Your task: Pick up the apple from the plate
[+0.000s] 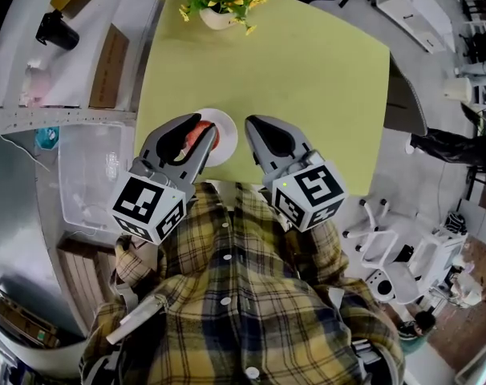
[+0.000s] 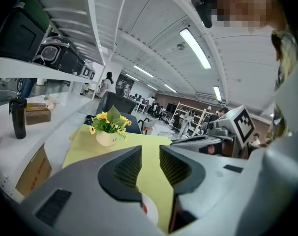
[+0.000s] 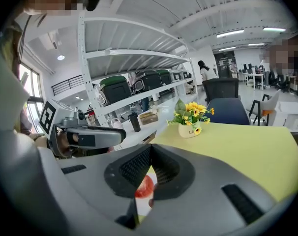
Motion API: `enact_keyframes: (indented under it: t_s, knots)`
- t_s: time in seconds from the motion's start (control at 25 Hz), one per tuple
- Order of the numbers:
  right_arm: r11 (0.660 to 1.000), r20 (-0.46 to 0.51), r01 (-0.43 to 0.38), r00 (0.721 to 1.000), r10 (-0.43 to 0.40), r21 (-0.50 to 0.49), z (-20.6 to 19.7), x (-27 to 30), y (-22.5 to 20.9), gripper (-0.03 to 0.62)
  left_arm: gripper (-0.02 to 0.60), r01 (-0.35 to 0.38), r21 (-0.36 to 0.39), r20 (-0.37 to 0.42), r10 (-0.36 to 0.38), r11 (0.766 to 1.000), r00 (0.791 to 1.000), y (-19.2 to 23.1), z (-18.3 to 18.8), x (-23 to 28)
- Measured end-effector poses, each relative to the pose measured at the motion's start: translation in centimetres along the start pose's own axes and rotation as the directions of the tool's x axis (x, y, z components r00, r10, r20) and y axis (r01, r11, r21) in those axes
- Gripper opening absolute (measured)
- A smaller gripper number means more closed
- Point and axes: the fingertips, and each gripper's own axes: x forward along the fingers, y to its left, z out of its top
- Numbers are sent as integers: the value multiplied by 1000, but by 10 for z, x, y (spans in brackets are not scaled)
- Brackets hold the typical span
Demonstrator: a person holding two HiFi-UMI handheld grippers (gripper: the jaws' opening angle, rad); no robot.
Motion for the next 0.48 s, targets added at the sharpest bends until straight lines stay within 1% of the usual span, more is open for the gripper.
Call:
enact_keyframes:
  t_s: [0.16, 0.24, 0.32, 0.48]
  knots:
    - [1000, -9, 3, 1000, -2, 7, -4, 10, -2, -3, 141, -2, -1, -32, 2, 1000, 999, 12, -13, 3]
    - [1000, -11, 5, 1000, -5, 11, -6, 14, -5, -3, 182, -7, 9, -54, 7, 1000, 999, 17, -22, 6]
    - [1000, -13, 8, 1000, -8, 18, -9, 18, -8, -3, 206, -15, 27, -80, 17, 1000, 997, 21, -31, 9]
    - [999, -27, 16, 1000, -15, 30, -17, 24, -6, -3, 227, -22, 41, -122, 27, 999, 992, 28, -50, 8]
